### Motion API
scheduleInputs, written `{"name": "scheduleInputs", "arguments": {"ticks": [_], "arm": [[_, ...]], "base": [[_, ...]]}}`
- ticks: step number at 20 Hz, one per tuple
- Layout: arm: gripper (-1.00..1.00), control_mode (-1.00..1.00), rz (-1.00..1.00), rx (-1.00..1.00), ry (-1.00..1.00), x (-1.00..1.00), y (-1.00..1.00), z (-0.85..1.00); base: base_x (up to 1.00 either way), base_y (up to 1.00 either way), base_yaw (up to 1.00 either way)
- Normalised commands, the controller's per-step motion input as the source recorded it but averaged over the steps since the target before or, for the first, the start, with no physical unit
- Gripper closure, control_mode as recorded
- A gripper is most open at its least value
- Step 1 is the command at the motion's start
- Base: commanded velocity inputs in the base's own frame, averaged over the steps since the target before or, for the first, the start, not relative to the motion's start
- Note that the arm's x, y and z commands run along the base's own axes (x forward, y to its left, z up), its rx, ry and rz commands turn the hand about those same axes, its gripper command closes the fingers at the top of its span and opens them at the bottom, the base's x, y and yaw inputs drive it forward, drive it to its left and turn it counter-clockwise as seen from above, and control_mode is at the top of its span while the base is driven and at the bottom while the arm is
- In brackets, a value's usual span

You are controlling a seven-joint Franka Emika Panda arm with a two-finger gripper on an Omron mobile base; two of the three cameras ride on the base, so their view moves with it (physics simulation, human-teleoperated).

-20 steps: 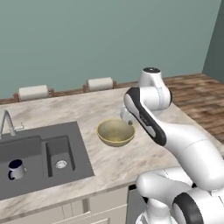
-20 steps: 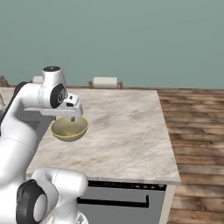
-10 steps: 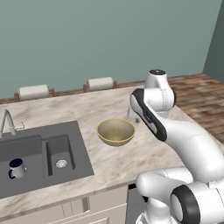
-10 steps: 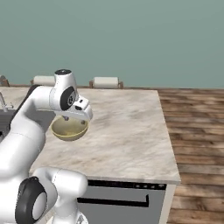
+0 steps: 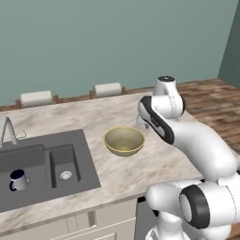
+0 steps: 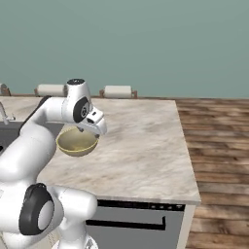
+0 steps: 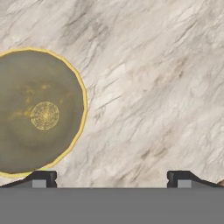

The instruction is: Pick the mug and place it in the sink. Pick the bowl and place it in the open cabinet and then close the cabinet.

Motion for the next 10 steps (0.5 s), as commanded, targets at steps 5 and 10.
{"name": "scheduleInputs", "arguments": {"ticks": [5,10], "arm": [[-1.00,-1.00,-0.01,0.03,0.00,0.29,0.00,-0.19],[-1.00,-1.00,0.04,0.01,0.00,0.22,0.00,-0.18]], "base": [[0.00,0.00,0.00],[0.00,0.00,0.00]]}}
